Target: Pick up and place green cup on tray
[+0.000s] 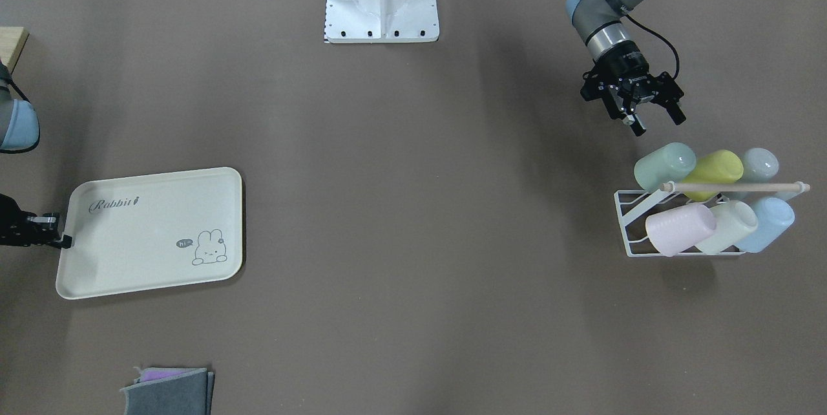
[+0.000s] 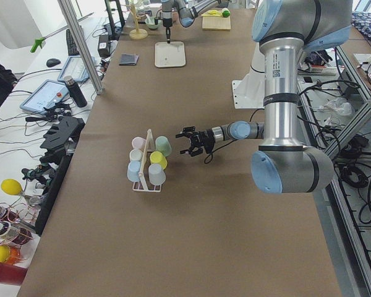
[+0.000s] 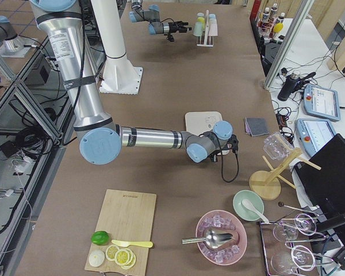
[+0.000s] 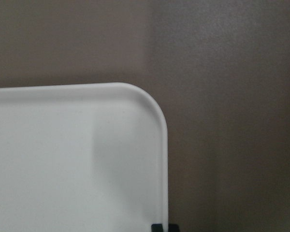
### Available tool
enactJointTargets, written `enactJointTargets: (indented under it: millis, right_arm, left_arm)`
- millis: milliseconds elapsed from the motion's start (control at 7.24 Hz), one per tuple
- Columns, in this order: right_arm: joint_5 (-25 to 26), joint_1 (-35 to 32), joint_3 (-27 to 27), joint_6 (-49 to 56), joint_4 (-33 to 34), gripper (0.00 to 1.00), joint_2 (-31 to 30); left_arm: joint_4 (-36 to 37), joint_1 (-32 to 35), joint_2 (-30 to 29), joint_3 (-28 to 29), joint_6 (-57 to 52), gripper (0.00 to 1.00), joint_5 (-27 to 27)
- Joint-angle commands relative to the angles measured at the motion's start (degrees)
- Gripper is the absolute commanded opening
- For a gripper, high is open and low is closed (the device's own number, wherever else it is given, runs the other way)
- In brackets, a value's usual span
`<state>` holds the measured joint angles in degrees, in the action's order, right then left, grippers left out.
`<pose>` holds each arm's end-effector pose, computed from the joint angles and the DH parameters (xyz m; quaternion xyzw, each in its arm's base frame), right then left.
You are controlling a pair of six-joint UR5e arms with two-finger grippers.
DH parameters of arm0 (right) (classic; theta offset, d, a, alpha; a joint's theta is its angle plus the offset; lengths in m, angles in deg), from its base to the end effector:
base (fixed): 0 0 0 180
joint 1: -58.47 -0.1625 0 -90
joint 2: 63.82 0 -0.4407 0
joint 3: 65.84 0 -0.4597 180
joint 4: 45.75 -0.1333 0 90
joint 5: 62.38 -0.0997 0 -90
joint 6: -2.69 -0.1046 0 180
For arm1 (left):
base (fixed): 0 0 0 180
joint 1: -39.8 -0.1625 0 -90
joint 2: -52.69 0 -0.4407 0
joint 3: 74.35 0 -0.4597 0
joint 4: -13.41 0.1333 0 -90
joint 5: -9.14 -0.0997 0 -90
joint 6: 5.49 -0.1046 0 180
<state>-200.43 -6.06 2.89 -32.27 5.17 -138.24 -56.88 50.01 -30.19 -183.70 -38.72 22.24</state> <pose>-0.2499 -0.6536 0.6361 0.0305 -0.4690 -0.0442 0.8815 0.4410 -0.3184 0.5389 0.1983 -0.5902 0.6741 0.3974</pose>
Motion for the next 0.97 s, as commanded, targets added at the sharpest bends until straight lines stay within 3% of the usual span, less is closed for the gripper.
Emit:
enactJointTargets:
  millis: [0,276,552,828]
  right_arm:
    - [-1.5,0.0,1.5,-0.5,0.1,0.00,2.0]
    - [-1.3,2.3,6.0,-5.0,0.6,0.00,2.8]
    - [0.1,7.8,9.0,-19.7,0.5,0.00,7.0]
    - [7.3,15.1,9.6,-29.4,0.8,0.00,12.4]
  left_arm:
    - [-0.1,2.0,-2.7,2.5,-0.3,0.98,-0.9]
    - [-0.1,3.1,-4.6,5.4,-0.3,0.98,-0.9]
    - [-0.1,4.5,-6.1,7.1,-0.3,0.98,-1.2]
    - [-0.1,6.2,-6.8,7.2,-0.3,0.98,-1.1]
